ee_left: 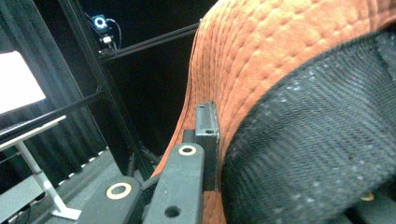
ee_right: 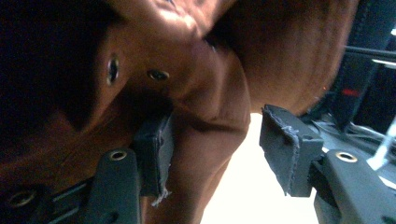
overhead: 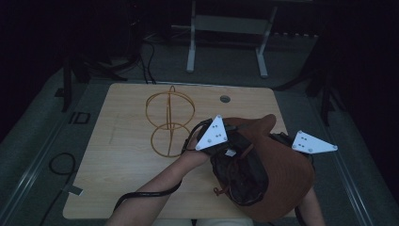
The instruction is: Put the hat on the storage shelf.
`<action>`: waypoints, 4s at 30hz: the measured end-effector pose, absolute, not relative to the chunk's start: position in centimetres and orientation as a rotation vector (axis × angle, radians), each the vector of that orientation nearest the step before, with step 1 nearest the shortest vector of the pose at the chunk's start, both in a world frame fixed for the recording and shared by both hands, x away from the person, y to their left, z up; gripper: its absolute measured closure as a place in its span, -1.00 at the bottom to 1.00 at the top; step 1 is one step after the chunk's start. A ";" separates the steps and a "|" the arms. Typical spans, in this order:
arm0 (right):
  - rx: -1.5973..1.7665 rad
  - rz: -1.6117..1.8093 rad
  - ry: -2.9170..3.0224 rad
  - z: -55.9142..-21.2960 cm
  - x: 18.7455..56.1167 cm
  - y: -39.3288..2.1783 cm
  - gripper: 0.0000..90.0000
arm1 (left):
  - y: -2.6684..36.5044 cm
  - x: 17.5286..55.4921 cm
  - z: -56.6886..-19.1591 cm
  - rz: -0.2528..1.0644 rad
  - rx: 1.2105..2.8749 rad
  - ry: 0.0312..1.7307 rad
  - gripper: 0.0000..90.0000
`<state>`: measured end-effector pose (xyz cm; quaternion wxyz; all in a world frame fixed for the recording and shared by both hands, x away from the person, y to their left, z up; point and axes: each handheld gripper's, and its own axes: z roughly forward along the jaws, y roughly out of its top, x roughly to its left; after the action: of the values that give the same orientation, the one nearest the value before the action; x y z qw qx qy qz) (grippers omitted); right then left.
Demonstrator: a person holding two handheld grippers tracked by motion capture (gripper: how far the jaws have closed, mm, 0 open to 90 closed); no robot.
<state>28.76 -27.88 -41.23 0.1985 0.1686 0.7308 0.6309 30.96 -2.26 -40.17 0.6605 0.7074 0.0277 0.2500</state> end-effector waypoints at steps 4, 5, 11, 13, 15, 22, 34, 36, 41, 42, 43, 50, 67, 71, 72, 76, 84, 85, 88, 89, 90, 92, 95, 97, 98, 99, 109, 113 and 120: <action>0.441 1.831 2.034 -40.8 29.0 -27.4 -0.02 | -2.5 31.0 -40.2 0.559 1.581 0.084 0.93; 0.444 1.837 2.032 -40.8 29.1 -27.3 -0.01 | -2.5 31.0 -40.2 0.558 1.579 0.088 0.93; 0.471 1.843 2.004 -40.9 29.5 -26.9 0.05 | -2.9 30.8 -40.4 0.615 1.573 0.107 0.93; 0.482 1.860 1.990 -40.9 29.6 -26.8 0.06 | -2.9 30.7 -40.4 0.612 1.563 0.123 0.93; 0.484 1.867 1.985 -40.9 29.6 -26.8 0.11 | -2.8 30.8 -40.4 0.607 1.558 0.130 0.93; 0.510 1.836 1.963 -41.0 29.3 -26.5 0.55 | -2.5 31.0 -40.5 0.596 1.552 0.129 0.93; 0.541 1.855 1.975 -41.0 29.1 -26.9 0.93 | -1.9 31.1 -40.2 0.565 1.573 0.107 0.91; 0.555 1.867 1.981 -41.0 29.1 -27.0 0.93 | -1.8 31.2 -40.2 0.567 1.574 0.113 0.78; 0.561 1.886 1.960 -41.0 29.0 -27.5 0.93 | -1.3 31.4 -40.1 0.553 1.599 0.131 0.44; 0.574 1.897 1.949 -40.9 29.0 -27.7 0.93 | -1.2 31.4 -40.1 0.551 1.598 0.141 0.37; 0.579 1.913 1.939 -40.9 29.0 -27.8 0.93 | -1.1 31.4 -40.1 0.554 1.596 0.145 0.34; 0.605 1.893 1.888 -39.9 29.1 -28.6 0.93 | 0.4 31.3 -39.9 0.587 1.590 0.217 0.11; 0.715 1.867 1.785 -37.6 31.2 -28.7 0.93 | 6.9 28.6 -40.6 0.604 1.672 0.374 -0.46; 0.718 1.855 1.765 -36.8 31.8 -28.2 0.93 | 9.2 27.7 -41.0 0.627 1.669 0.433 -0.62; 0.718 1.855 1.765 -36.8 31.8 -28.2 0.93 | 9.7 27.5 -41.1 0.622 1.663 0.437 -0.62; 0.724 1.856 1.760 -36.1 32.5 -27.7 0.93 | 11.7 26.8 -41.6 0.635 1.663 0.479 -0.62; 0.726 1.841 1.758 -34.6 34.3 -25.9 0.93 | 15.3 25.4 -44.2 0.648 1.679 0.567 -0.81; 0.727 1.836 1.758 -34.3 34.6 -25.5 0.93 | 15.7 25.2 -44.6 0.651 1.674 0.578 -0.83; 0.729 1.827 1.755 -33.8 35.4 -24.7 0.93 | 16.7 24.7 -45.9 0.660 1.685 0.614 -0.91; 0.729 1.829 1.755 -33.6 35.8 -24.4 0.93 | 17.0 24.5 -46.4 0.664 1.689 0.625 -0.91; 0.734 1.822 1.757 -33.4 36.1 -24.2 0.93 | 17.3 24.3 -47.0 0.666 1.688 0.636 -0.91; 0.738 1.815 1.761 -33.1 36.8 -23.7 0.93 | 18.0 23.9 -48.0 0.654 1.682 0.659 -0.91; 0.737 1.805 1.765 -32.5 37.6 -22.8 0.93 | 19.2 23.1 -49.7 0.641 1.663 0.705 -0.91; 0.735 1.794 1.767 -32.1 38.2 -21.9 0.93 | 19.8 22.7 -50.6 0.656 1.657 0.727 -0.91; 0.728 1.783 1.767 -31.8 38.4 -21.5 0.93 | 20.1 22.5 -51.0 0.666 1.660 0.737 -0.91; 0.723 1.773 1.767 -31.6 38.6 -21.1 0.93 | 20.4 22.1 -51.5 0.683 1.666 0.750 -0.91; 0.690 1.729 1.787 -29.7 41.5 -15.5 0.93 | 22.7 20.9 -54.0 0.682 1.616 0.837 -0.88; 0.674 1.766 1.824 -29.6 41.9 -12.8 0.93 | 23.0 20.9 -54.0 0.683 1.604 0.838 -0.88; 0.601 1.756 2.007 -31.3 42.2 -7.6 0.93 | 23.4 21.0 -54.2 0.674 1.600 0.852 -0.87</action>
<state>42.15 -7.57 -31.33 0.2025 0.2152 0.7189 0.6291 20.99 23.39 -54.23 0.5679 0.6810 0.3625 0.2870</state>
